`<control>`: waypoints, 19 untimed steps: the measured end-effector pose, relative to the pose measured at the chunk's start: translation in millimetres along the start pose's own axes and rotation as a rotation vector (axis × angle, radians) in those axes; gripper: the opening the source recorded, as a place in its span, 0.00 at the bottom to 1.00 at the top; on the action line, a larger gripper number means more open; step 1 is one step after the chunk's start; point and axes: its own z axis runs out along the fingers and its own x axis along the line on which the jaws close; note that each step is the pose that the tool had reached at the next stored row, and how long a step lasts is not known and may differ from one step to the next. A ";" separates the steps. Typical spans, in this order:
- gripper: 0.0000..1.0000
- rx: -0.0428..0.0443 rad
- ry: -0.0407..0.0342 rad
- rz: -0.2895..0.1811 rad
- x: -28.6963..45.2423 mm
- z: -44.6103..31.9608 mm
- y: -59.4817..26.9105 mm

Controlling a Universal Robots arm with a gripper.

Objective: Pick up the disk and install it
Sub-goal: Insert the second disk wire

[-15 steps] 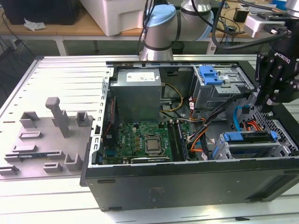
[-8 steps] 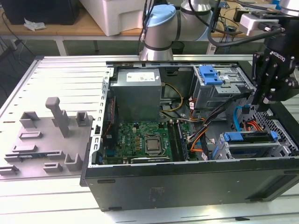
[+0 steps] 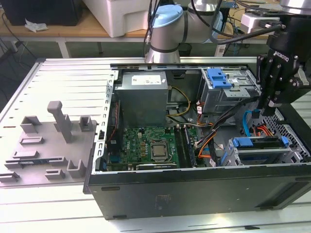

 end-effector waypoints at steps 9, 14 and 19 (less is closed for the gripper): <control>0.30 0.0070 0.0871 0.000 -14.3 3.5 13.4; 0.30 0.0106 0.1129 0.000 -22.3 4.6 13.5; 0.30 0.0320 0.1120 0.006 -22.5 4.7 13.7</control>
